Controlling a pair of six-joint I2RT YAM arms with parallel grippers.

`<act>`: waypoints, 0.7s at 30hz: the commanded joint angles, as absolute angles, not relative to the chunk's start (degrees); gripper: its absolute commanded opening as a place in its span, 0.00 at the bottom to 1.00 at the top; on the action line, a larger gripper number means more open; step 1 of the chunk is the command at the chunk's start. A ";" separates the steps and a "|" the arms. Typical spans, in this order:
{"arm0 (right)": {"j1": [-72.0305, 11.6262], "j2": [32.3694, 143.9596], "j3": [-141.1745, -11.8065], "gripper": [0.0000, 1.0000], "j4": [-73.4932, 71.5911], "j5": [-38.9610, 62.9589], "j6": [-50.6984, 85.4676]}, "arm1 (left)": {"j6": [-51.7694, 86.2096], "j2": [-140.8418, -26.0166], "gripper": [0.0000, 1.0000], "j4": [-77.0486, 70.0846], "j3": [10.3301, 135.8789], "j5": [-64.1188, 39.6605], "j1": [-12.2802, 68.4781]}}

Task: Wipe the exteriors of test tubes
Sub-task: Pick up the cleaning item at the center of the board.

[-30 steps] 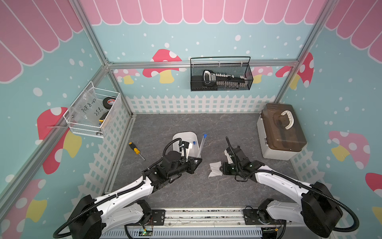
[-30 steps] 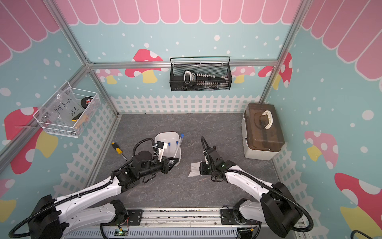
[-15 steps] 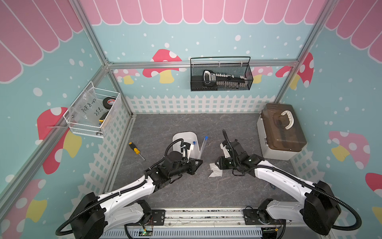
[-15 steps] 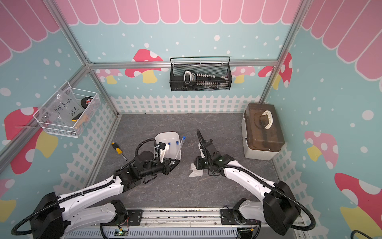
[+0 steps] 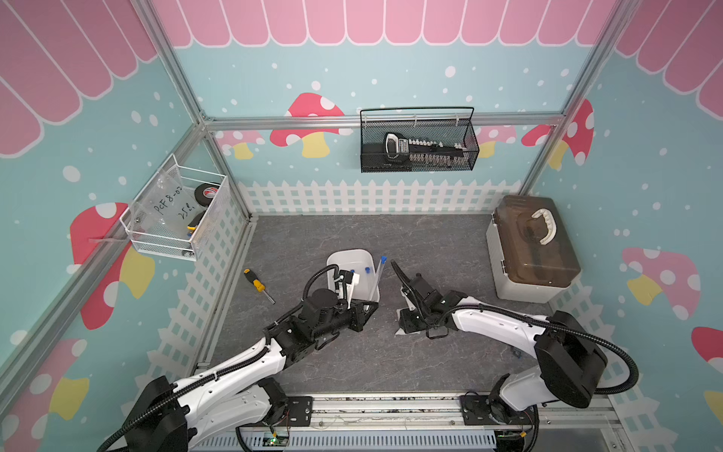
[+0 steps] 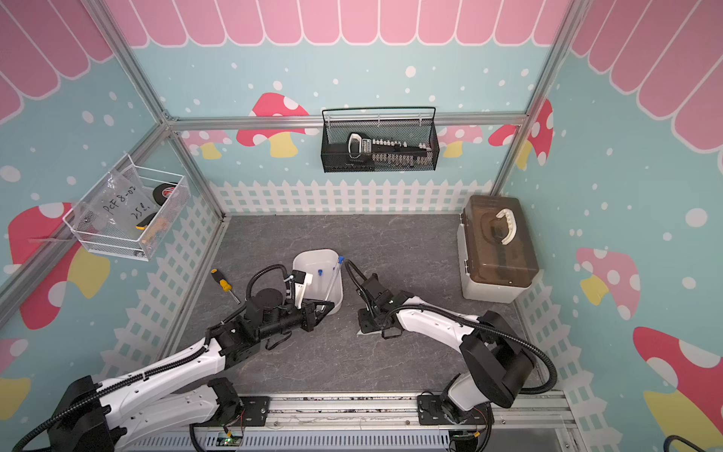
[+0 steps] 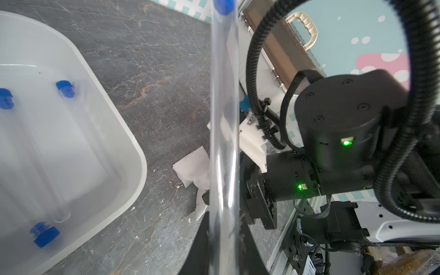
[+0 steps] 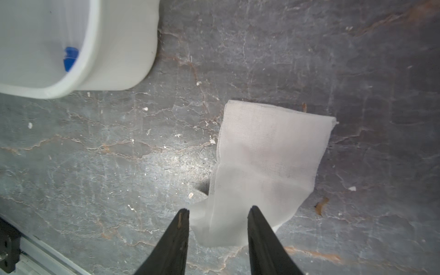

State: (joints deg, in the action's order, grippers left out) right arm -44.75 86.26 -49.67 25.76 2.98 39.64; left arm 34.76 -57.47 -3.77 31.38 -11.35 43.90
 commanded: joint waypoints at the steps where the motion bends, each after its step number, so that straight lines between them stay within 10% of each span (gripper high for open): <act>1: -45.35 88.41 -51.24 0.38 27.15 1.80 39.77 | 35.85 -56.85 0.07 -2.46 30.49 -10.71 43.54; 8: -45.35 89.12 -51.70 0.00 32.78 -4.59 39.81 | 35.69 -56.91 0.07 -2.47 30.36 -11.16 43.54; 21: -42.34 73.84 -68.67 0.00 40.73 -5.10 32.10 | 36.12 -60.54 0.08 -4.82 30.57 -14.93 43.51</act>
